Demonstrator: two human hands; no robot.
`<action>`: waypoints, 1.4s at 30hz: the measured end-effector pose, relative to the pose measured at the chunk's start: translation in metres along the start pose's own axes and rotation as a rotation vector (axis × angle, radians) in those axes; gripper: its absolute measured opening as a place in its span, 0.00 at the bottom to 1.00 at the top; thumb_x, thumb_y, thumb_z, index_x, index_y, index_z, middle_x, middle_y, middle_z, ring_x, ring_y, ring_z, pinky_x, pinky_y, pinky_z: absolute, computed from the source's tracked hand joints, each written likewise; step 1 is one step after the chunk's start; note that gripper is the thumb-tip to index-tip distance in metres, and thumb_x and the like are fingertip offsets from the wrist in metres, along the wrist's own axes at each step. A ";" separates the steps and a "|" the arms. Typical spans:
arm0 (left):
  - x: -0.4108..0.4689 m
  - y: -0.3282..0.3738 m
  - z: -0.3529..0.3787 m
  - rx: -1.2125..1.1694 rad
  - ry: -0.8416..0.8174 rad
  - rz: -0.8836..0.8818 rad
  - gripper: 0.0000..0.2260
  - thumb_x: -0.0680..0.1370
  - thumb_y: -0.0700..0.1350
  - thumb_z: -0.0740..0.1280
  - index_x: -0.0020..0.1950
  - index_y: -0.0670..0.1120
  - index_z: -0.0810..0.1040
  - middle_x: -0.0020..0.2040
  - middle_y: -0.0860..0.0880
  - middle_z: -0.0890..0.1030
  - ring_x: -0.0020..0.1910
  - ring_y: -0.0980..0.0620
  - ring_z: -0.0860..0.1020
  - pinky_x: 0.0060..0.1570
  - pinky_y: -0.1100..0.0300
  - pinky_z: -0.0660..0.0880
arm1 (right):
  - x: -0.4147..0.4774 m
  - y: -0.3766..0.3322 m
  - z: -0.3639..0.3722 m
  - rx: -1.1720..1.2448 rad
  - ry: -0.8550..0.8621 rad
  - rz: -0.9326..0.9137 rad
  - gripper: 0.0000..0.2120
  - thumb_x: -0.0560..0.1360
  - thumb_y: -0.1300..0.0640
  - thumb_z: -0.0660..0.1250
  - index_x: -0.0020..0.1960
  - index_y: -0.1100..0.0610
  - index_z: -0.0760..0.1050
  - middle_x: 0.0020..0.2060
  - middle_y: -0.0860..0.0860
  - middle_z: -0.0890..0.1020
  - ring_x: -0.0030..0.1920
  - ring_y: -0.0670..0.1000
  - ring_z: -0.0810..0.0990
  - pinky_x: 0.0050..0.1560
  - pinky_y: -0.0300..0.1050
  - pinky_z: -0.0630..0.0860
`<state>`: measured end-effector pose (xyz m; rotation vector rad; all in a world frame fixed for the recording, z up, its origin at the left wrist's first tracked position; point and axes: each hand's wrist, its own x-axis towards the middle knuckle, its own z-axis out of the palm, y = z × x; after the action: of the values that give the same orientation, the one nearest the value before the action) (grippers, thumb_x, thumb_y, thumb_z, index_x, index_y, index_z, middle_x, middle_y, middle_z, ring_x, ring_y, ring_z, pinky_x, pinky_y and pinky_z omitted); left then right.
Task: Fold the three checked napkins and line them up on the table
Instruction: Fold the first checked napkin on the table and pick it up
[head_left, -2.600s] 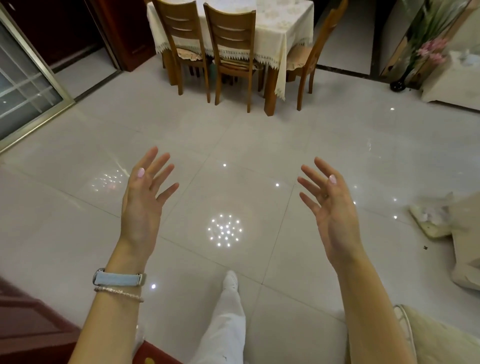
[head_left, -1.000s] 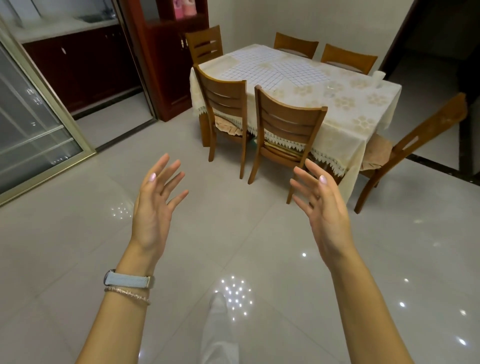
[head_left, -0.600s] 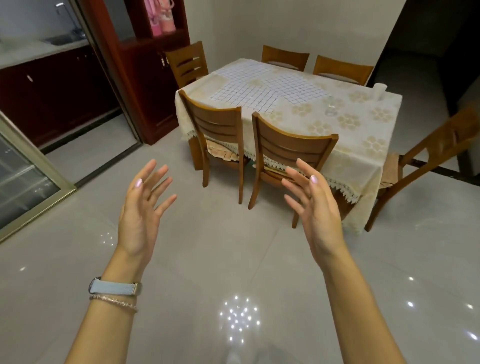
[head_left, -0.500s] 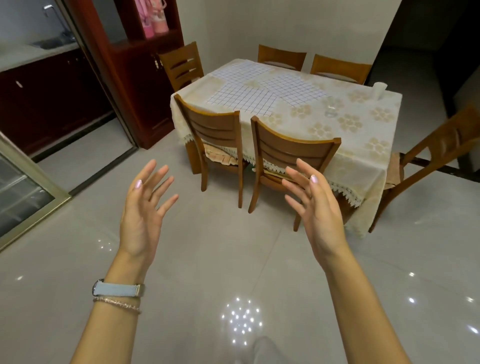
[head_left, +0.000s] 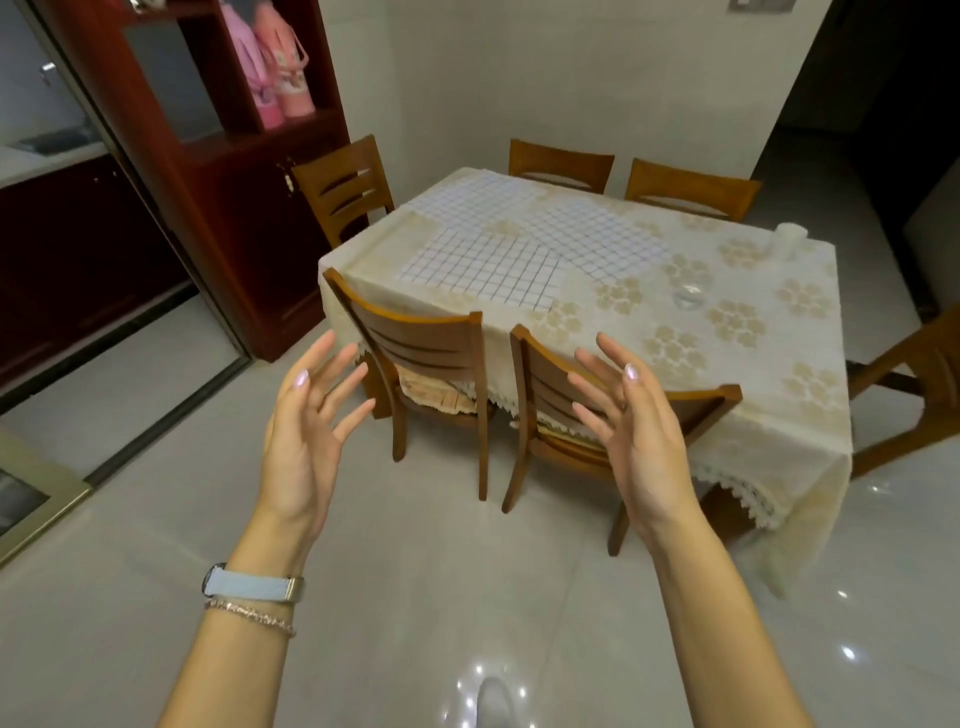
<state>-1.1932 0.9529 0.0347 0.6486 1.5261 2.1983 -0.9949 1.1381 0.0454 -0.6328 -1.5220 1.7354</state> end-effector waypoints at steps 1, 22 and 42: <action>0.018 -0.001 0.000 -0.003 0.000 0.008 0.19 0.84 0.51 0.50 0.73 0.50 0.69 0.69 0.49 0.76 0.68 0.49 0.74 0.68 0.42 0.68 | 0.017 0.001 0.005 -0.001 -0.002 0.001 0.18 0.83 0.48 0.53 0.69 0.45 0.72 0.64 0.47 0.79 0.64 0.46 0.78 0.70 0.56 0.70; 0.375 -0.049 -0.060 -0.026 -0.158 -0.079 0.20 0.83 0.51 0.53 0.74 0.48 0.68 0.70 0.48 0.75 0.68 0.50 0.73 0.67 0.44 0.69 | 0.310 0.068 0.157 -0.027 0.126 0.018 0.16 0.83 0.48 0.53 0.67 0.45 0.72 0.64 0.47 0.79 0.64 0.47 0.78 0.69 0.56 0.71; 0.628 -0.159 -0.057 0.069 -0.198 -0.354 0.15 0.84 0.50 0.53 0.67 0.56 0.73 0.67 0.51 0.77 0.66 0.52 0.75 0.66 0.49 0.71 | 0.547 0.153 0.203 -0.197 0.147 0.151 0.16 0.83 0.48 0.55 0.68 0.45 0.71 0.64 0.44 0.79 0.63 0.44 0.78 0.68 0.53 0.72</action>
<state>-1.7319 1.3101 -0.0367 0.5492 1.4890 1.7725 -1.5157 1.4368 -0.0130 -0.9760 -1.5865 1.6196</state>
